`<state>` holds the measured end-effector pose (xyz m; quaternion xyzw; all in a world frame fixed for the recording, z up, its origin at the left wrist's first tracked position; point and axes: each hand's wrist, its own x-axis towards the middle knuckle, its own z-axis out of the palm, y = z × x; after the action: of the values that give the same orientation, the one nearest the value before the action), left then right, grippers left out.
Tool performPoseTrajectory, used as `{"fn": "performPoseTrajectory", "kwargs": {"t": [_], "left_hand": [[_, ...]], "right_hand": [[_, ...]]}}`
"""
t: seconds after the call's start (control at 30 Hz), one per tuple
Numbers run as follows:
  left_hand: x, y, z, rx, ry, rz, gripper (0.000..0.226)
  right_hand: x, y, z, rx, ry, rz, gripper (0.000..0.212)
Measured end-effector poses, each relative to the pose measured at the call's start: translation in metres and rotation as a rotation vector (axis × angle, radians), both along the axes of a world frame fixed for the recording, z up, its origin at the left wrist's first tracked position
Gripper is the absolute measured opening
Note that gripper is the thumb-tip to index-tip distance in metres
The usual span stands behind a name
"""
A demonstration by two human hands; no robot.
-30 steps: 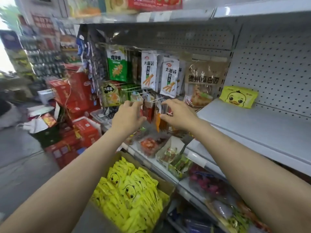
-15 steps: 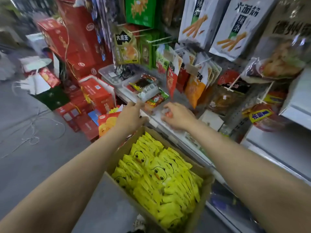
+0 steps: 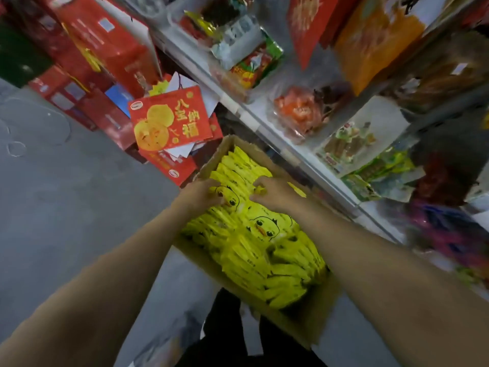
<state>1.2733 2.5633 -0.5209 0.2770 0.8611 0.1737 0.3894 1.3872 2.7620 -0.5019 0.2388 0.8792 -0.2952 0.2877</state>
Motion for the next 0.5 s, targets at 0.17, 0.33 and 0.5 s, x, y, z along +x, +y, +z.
{"fn": "performPoseTrajectory", "kwargs": {"t": [0.17,0.33,0.5], "left_hand": [[0.006,-0.01,-0.05,0.012,-0.133,-0.009,0.053],[0.018,-0.015,-0.087,0.011,0.0,-0.045,0.059],[0.026,-0.008,-0.102,-0.141,0.244,-0.118,0.046]], "right_hand": [[-0.015,-0.01,-0.054,-0.078,0.009,-0.068,0.056],[-0.022,-0.018,-0.085,-0.027,0.018,-0.089,0.06],[-0.027,-0.027,-0.098,0.104,0.066,-0.115,0.046]]}}
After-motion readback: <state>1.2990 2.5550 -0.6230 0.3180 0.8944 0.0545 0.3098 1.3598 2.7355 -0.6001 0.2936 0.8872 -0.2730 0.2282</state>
